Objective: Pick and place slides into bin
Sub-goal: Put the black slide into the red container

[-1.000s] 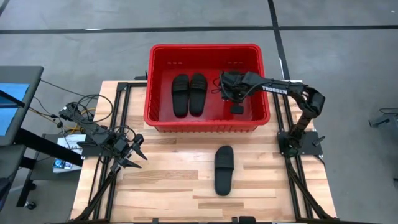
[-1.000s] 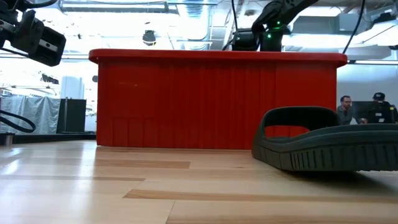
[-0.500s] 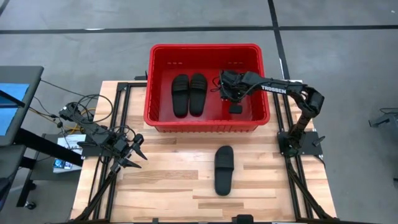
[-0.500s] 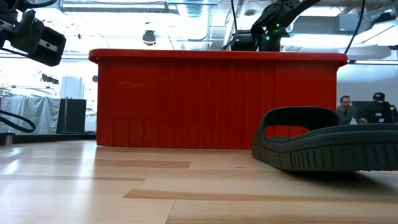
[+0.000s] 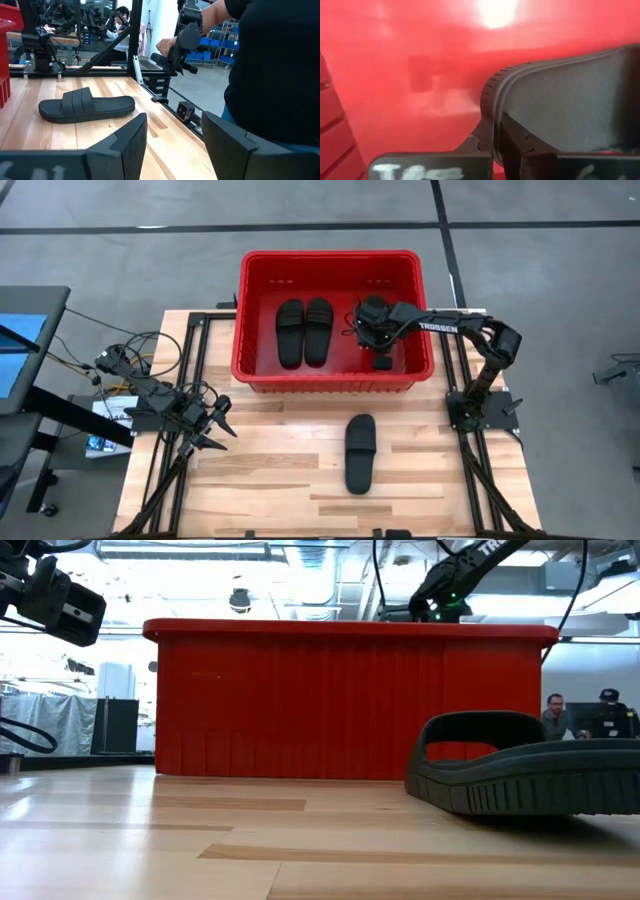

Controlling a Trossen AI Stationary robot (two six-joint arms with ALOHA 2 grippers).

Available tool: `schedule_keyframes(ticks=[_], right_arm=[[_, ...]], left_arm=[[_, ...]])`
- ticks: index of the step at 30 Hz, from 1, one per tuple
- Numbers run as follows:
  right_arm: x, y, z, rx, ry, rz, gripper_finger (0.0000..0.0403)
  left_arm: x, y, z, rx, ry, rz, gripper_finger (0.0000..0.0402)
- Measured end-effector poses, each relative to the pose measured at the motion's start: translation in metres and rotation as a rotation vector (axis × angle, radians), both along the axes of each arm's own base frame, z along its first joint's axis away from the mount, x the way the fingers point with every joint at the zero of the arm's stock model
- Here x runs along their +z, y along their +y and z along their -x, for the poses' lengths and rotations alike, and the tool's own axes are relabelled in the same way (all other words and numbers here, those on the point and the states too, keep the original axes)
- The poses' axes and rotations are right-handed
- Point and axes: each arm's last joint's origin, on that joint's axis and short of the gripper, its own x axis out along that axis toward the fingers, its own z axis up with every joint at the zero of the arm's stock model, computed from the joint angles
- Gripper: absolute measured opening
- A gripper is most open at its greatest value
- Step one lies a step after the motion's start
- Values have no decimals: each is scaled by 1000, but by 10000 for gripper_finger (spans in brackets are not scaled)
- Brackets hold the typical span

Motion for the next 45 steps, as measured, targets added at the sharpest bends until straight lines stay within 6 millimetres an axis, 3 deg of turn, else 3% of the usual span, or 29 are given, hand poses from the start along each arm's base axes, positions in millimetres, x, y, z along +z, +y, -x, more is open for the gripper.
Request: schedule_keyframes(ticks=[13,22,33,45], right_arm=[[-1,0,-1,9,-20,-4,6],[-1,0,0,10,-12,-9,46],[-1,1,-1,23,-41,-59,68],[-1,2,-2,35,-49,-74,132]], left_arm=[[0,0,0,0,0,0,178],[0,0,0,0,0,0,178],[0,0,0,0,0,0,178],[0,0,0,0,0,0,178]])
